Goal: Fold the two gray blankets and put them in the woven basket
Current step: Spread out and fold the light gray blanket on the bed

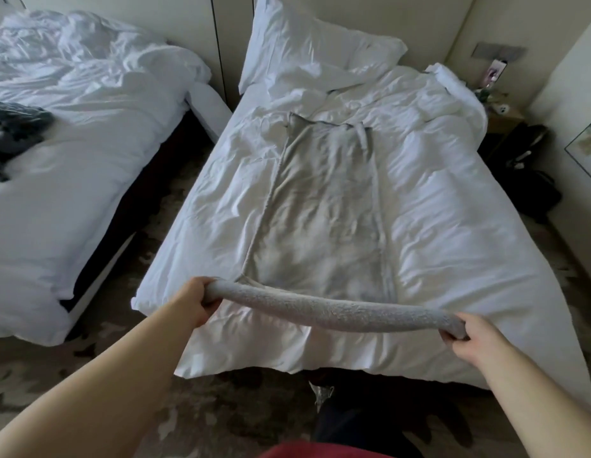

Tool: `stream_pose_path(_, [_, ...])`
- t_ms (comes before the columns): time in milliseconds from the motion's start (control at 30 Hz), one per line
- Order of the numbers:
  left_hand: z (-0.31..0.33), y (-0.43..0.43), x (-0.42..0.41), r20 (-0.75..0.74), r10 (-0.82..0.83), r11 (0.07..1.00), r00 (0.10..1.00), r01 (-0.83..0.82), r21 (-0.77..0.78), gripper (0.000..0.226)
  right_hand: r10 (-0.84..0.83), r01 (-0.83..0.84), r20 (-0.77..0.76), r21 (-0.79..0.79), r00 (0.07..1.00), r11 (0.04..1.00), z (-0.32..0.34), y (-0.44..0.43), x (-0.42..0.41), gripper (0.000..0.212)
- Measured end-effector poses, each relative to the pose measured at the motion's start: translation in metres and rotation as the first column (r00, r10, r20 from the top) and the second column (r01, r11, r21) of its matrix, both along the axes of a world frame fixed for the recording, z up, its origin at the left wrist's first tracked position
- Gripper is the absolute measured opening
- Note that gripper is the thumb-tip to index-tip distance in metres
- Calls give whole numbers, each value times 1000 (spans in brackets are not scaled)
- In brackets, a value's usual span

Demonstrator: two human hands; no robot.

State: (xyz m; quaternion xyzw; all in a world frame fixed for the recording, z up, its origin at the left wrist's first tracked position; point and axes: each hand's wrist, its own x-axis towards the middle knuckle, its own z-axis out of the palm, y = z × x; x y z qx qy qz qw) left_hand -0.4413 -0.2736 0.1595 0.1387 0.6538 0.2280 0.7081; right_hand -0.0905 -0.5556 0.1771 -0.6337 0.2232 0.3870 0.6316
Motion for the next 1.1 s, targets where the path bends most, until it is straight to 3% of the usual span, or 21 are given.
stream_pose_path(100, [10, 36, 36, 2, 60, 998, 998, -60, 18, 24, -33, 34, -16, 69, 999, 997, 8, 43, 38, 23])
stream_pose_path(200, [15, 78, 77, 144, 119, 990, 982, -128, 59, 23, -33, 40, -68, 105, 997, 994, -2, 90, 84, 13])
stream_pose_path(267, [3, 103, 98, 237, 157, 981, 959, -179, 72, 49, -42, 53, -116, 92, 992, 994, -19, 118, 112, 34])
stream_pose_path(333, [-18, 115, 113, 164, 72, 992, 984, -88, 90, 47, 38, -36, -129, 20, 991, 999, -43, 142, 130, 51])
stream_pose_path(400, [-48, 113, 126, 51, -41, 998, 998, 38, 55, 24, 180, -192, -118, -100, 977, 976, -75, 157, 134, 45])
stream_pose_path(467, [-82, 103, 134, -43, -92, 996, 995, 92, -1, 14, 282, -306, -134, -219, 950, 927, -113, 161, 132, 34])
stream_pose_path(533, [-114, 89, 135, -139, -68, 998, 988, 69, 6, 19, 329, -370, -179, -293, 927, 882, -145, 153, 124, 26])
stream_pose_path(667, [-145, 67, 119, -357, 181, 977, 917, -124, 175, 39, 298, -343, -178, -349, 938, 872, -185, 125, 107, 25])
stream_pose_path(767, [-158, 52, 104, -545, 119, 980, 830, -10, 199, 55, 343, -340, -60, -368, 937, 866, -200, 112, 99, 26])
stream_pose_path(833, [-166, 47, 100, -582, 28, 979, 813, 96, 180, 59, 401, -361, 23, -386, 916, 849, -204, 110, 96, 23])
stream_pose_path(967, [-168, 52, 98, -546, -127, 966, 828, 228, 122, 30, 498, -391, 117, -478, 859, 787, -199, 112, 91, 44])
stream_pose_path(1100, [-163, 56, 95, -582, -193, 904, 790, 374, 207, 12, 549, -327, 219, -608, 807, 724, -197, 119, 92, 62])
